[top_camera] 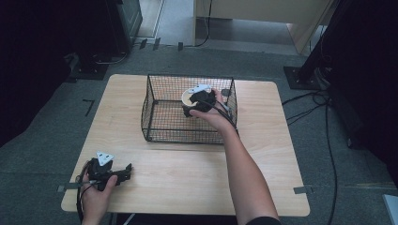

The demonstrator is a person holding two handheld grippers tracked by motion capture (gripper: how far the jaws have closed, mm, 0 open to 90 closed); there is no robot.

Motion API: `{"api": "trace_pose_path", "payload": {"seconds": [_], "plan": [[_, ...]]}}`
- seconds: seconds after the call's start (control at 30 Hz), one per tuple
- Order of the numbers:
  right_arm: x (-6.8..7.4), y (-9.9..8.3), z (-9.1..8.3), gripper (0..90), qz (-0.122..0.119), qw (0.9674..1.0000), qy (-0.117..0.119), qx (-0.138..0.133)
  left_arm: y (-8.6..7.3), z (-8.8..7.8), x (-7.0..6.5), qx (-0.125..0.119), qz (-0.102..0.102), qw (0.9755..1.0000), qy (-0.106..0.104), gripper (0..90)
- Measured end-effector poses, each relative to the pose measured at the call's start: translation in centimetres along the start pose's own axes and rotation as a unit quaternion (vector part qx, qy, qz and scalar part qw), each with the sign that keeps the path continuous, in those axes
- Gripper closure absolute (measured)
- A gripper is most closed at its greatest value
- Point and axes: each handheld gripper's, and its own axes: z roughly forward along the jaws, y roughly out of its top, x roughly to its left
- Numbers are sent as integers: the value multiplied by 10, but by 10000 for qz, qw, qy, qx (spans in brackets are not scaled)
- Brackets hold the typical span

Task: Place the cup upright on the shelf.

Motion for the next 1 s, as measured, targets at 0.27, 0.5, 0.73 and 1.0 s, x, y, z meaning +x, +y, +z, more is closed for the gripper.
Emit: {"api": "trace_pose_path", "payload": {"seconds": [0.27, 0.5, 0.73, 1.0], "plan": [[0, -6, 9, 94, -10, 9987, 317, 387, 0, 0, 0, 1, 2, 10000, 3, 15], [-5, -8, 11, 93, 169, 9981, 401, 442, 0, 0, 0, -4, 2, 10000, -6, 15], [-9, -8, 7, 69, 308, 9954, 565, 706, 0, 0, 0, -5, 1, 10000, -7, 15], [-9, -5, 2, 0, 358, 9960, 458, 673, 0, 0, 0, -3, 3, 10000, -7, 15]]}}
